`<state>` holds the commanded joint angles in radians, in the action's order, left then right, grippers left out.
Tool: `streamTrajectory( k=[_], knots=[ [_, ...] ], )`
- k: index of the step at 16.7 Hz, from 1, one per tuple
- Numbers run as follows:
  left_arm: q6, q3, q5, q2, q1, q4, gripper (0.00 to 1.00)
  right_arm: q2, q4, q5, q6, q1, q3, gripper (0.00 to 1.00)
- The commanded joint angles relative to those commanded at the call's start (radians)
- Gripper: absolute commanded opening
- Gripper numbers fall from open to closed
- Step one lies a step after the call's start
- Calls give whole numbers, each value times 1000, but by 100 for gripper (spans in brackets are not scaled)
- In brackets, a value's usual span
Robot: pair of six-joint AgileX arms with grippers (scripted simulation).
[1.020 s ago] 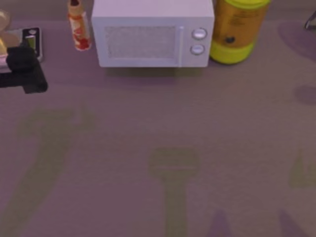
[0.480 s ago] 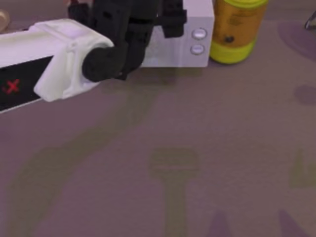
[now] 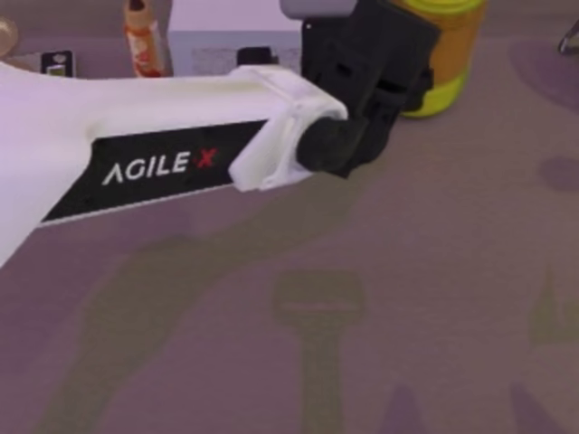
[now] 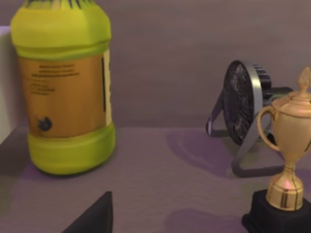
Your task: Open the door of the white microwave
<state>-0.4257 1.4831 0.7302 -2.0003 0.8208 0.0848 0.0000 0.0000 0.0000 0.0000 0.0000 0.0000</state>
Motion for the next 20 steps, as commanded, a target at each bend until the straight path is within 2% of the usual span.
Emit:
streamTrajectory(
  k=[5, 13, 17, 20],
  knots=[
    [3, -1, -4, -1, -6, -2, 100, 0, 0, 0, 0, 0, 0, 100],
    [76, 200, -93, -224, -106, -71, 100, 0, 0, 0, 0, 0, 0, 100],
    [78, 205, -95, -228, -109, -72, 100, 0, 0, 0, 0, 0, 0, 100],
    [78, 205, -95, -228, -109, -72, 77, 0, 0, 0, 0, 0, 0, 100]
  ],
)
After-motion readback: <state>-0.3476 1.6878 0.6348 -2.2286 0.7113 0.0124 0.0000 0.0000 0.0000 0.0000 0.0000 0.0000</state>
